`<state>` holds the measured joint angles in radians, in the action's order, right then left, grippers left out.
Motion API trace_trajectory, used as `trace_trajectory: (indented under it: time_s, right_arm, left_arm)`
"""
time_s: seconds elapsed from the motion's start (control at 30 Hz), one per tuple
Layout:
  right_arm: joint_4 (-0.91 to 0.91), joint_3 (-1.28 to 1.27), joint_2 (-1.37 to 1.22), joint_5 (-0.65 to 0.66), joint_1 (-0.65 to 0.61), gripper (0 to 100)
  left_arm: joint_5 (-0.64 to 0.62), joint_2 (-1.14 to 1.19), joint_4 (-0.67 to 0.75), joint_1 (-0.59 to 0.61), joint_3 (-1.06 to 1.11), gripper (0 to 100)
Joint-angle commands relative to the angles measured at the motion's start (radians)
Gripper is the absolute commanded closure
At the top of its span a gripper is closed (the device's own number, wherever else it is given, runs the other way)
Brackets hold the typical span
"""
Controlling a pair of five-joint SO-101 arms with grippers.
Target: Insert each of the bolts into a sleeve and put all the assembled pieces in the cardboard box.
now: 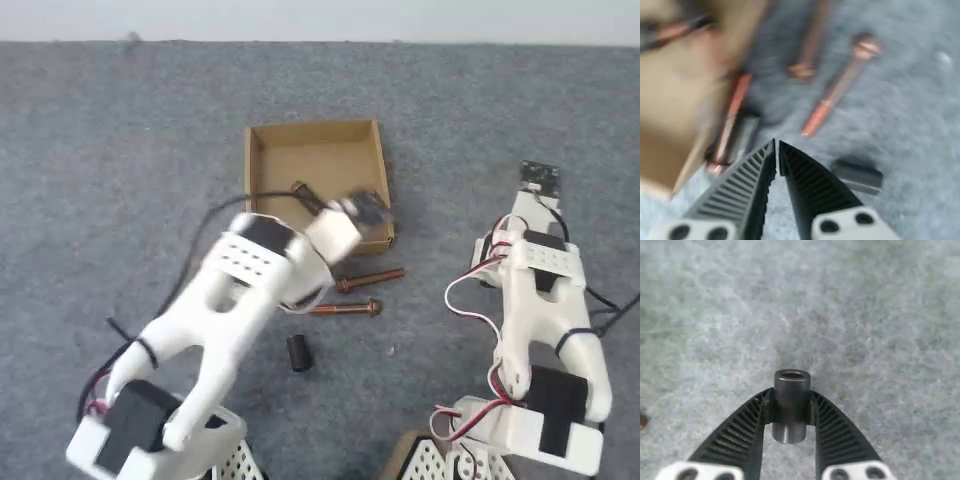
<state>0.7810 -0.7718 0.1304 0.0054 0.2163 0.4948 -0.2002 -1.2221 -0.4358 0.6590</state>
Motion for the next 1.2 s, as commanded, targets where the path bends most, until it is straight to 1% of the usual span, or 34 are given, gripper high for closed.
trace_trajectory:
  time_s: [0.0,0.07,0.13,0.27,0.33,0.5,0.63,0.77,1.03,1.17]
  right_arm:
    - [-0.019,0.06,0.012,-0.006,0.015,99.1]
    - [-0.019,0.06,0.012,-0.006,0.016,99.1]
    - [-0.019,0.06,0.012,-0.006,0.016,99.1]
    - [-0.019,0.06,0.012,-0.006,0.016,99.1]
    - [-0.019,0.061,0.012,-0.006,0.018,99.1]
    - [-0.019,0.061,0.012,-0.006,0.018,99.1]
    - [-0.019,0.063,0.013,-0.006,0.018,99.1]
    - [-0.021,0.064,0.013,-0.006,0.019,99.1]
    - [-0.021,0.069,0.012,-0.006,0.027,99.1]
    - [-0.021,0.069,0.012,-0.006,0.027,99.1]
  left_arm:
    - [0.078,0.006,-0.005,-0.101,-0.001,99]
    - [0.078,0.006,0.021,-0.144,0.002,99]
    - [0.078,0.006,0.048,-0.16,0.002,98]
    - [0.078,0.009,0.08,-0.163,0.004,89]
    - [0.081,0.009,0.092,-0.163,0.004,87]
    - [0.169,0.046,0.138,-0.163,0.019,87]
    - [0.203,0.161,0.189,-0.163,0.007,87]
    - [0.201,0.229,0.163,-0.163,-0.079,87]
    - [0.201,0.238,0.193,-0.166,-0.093,87]
    - [0.201,0.241,0.204,-0.206,-0.094,87]
